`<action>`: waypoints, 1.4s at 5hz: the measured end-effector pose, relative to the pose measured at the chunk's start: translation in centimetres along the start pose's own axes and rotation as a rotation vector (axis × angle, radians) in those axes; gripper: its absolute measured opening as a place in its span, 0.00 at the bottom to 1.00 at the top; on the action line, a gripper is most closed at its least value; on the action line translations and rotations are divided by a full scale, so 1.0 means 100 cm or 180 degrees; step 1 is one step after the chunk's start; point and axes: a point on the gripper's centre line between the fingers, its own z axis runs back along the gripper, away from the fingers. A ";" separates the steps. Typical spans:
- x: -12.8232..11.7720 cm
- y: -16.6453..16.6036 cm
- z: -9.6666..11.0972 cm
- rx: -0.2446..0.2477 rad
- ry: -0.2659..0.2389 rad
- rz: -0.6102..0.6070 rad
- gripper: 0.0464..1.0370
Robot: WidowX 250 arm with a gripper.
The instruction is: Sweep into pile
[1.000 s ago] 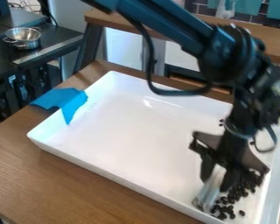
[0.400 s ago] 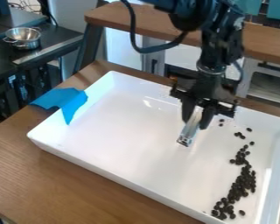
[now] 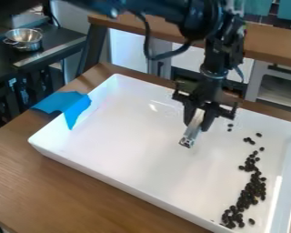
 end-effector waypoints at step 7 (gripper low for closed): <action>-0.008 -0.045 -0.016 0.0018 0.0239 -0.0304 0.32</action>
